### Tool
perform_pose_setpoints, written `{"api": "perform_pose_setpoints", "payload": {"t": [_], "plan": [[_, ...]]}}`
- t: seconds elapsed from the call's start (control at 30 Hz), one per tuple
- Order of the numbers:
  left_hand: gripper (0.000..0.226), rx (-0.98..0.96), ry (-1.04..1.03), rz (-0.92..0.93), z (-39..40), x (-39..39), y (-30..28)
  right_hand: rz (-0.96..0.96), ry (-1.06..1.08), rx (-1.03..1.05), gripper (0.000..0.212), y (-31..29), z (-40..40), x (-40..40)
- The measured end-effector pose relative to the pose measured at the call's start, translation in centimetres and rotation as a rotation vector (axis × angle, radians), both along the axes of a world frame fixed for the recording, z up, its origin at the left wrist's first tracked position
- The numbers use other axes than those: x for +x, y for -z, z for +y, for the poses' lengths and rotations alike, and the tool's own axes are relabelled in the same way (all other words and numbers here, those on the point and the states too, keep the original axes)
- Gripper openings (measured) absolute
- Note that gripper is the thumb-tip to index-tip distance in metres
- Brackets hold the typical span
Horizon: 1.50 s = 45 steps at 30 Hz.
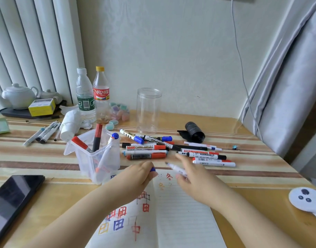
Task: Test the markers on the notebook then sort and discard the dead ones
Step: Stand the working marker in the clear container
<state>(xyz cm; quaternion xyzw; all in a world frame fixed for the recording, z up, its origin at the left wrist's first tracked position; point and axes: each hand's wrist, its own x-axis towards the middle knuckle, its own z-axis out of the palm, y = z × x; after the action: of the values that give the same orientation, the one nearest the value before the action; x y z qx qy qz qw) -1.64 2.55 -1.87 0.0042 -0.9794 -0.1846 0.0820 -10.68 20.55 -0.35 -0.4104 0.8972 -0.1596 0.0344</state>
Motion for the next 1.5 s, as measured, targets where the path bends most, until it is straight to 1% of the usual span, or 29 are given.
{"api": "perform_pose_setpoints", "payload": {"t": [0.07,0.1,0.2,0.27,0.3,0.37,0.43,0.47,0.57,0.63,0.67,0.77,0.83,0.9,1.03,1.17,1.23,1.4,1.5], "plan": [[0.027,0.011,-0.027,0.010,-0.3,-0.1,-0.1,-0.174,0.061,-0.117,0.059,-0.6,0.7,-1.0],[0.028,0.017,-0.032,0.014,-0.4,-0.1,-0.1,-0.263,0.079,-0.232,0.058,-0.9,1.1,-1.4],[0.029,0.029,-0.029,0.020,0.0,-0.7,-0.1,-0.580,0.114,-0.676,0.040,-0.9,1.5,-2.1],[0.028,0.022,-0.006,0.027,0.4,-1.1,0.1,-0.855,0.165,-0.914,0.022,-1.1,1.5,-2.1],[0.028,0.017,0.008,0.034,0.6,-1.4,0.2,-1.001,0.182,-1.019,0.020,-1.0,1.6,-2.2],[0.030,0.017,0.024,0.046,0.7,-1.7,0.5,-1.243,0.206,-1.162,0.026,-0.6,1.7,-2.2],[0.031,0.026,0.035,0.058,0.8,-2.0,1.0,-1.311,0.219,-1.155,0.030,-0.1,1.6,-2.0],[0.032,0.023,0.045,0.070,0.8,-2.2,1.2,-1.297,0.215,-1.114,0.029,0.2,1.5,-1.8],[0.035,0.009,0.076,0.131,0.7,-2.5,2.1,-1.090,0.226,-0.915,0.006,1.4,1.0,-1.5],[0.037,0.016,0.075,0.168,0.6,-2.6,2.7,-0.933,0.259,-0.790,0.023,2.2,0.7,-1.5],[0.038,0.024,0.069,0.182,0.6,-2.7,3.0,-0.884,0.263,-0.769,0.027,2.6,0.5,-1.4],[0.041,0.069,0.044,0.205,0.6,-2.5,4.2,-0.828,0.305,-0.791,0.024,3.7,-0.1,-1.0],[0.040,0.116,0.030,0.228,0.5,-2.5,4.7,-0.708,0.307,-0.773,0.020,4.4,-0.3,-0.8],[0.034,0.154,0.020,0.242,0.2,-2.5,5.0,-0.581,0.292,-0.728,0.022,5.0,-0.5,-0.9],[0.023,0.161,0.024,0.262,-0.2,-2.6,5.6,-0.537,0.277,-0.741,0.023,5.7,-0.8,-1.2],[0.021,0.161,0.017,0.268,-0.3,-2.8,6.0,-0.426,0.231,-0.708,0.035,6.3,-1.1,-1.3],[0.021,0.156,0.013,0.263,-0.2,-2.9,6.0,-0.420,0.228,-0.699,0.037,6.7,-1.0,-1.5],[0.019,0.147,0.006,0.248,-0.2,-2.9,6.1,-0.432,0.201,-0.682,0.036,6.8,-1.0,-1.5],[0.019,0.149,0.009,0.239,-0.2,-2.9,6.1,-0.442,0.179,-0.663,0.029,6.6,-1.0,-1.2]]}}
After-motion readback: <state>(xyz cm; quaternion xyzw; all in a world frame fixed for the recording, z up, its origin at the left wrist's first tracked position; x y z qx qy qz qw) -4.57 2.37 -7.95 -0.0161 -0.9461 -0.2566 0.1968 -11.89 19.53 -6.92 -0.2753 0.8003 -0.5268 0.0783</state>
